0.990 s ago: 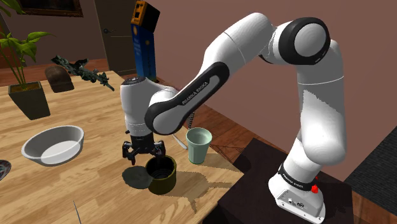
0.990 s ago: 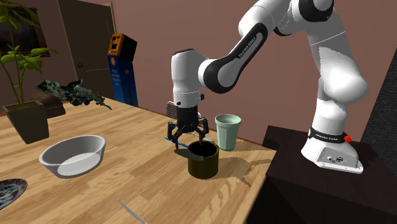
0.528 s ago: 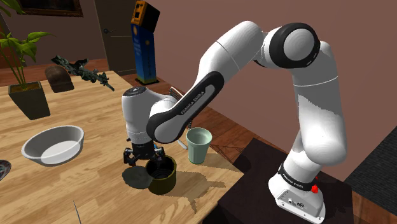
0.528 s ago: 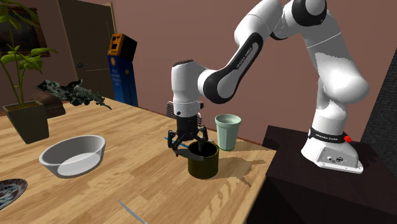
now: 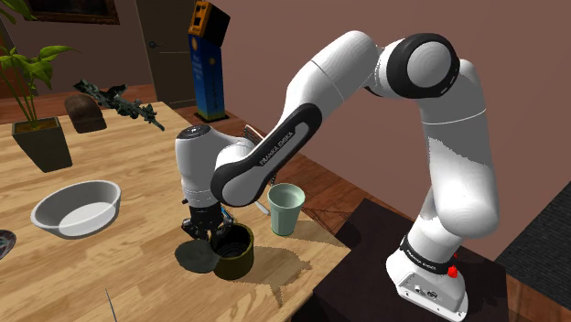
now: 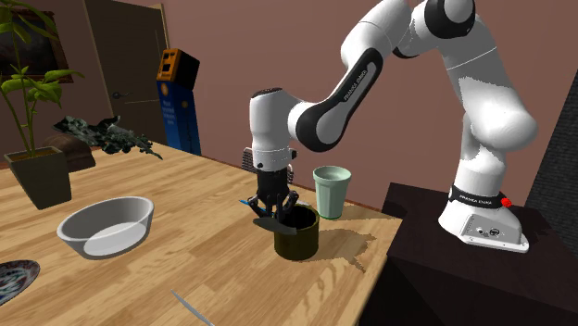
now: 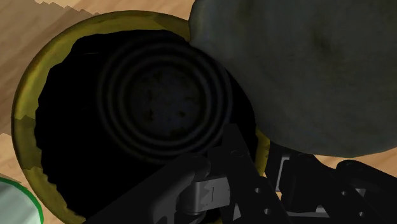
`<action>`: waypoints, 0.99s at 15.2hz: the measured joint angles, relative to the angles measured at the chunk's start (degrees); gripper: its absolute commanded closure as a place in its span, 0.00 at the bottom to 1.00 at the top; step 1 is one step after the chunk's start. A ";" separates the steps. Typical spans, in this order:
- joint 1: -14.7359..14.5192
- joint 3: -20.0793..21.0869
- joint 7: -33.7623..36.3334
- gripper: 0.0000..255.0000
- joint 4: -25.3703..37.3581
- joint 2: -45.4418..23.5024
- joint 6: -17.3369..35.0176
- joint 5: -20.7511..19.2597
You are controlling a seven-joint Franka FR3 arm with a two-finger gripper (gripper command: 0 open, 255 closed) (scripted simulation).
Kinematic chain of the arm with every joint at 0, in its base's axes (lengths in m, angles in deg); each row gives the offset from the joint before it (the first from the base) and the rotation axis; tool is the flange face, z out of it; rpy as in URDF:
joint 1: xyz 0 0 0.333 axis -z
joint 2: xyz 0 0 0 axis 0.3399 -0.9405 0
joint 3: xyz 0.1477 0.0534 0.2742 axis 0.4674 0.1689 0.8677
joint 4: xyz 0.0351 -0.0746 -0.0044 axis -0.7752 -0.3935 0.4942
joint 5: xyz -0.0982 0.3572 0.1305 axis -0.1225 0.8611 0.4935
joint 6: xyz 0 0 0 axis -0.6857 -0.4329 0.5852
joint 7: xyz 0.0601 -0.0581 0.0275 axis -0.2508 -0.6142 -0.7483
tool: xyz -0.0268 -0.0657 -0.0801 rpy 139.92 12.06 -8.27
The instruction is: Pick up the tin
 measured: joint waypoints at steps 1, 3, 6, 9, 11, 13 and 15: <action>0.00 0.00 0.00 1.00 0.00 0.00 0.00 0.00; 0.15 0.09 -0.16 1.00 -0.04 0.21 -0.19 0.15; 0.65 0.74 -0.69 1.00 0.11 1.57 -1.58 1.05; 1.07 1.35 -1.21 1.00 0.59 2.80 -3.15 1.96; 1.34 1.85 -1.56 1.00 1.00 3.81 -4.44 2.68; 1.78 2.36 -2.06 1.00 1.20 5.03 -5.71 3.51; 2.12 2.78 -2.44 1.00 1.36 6.07 -6.78 4.23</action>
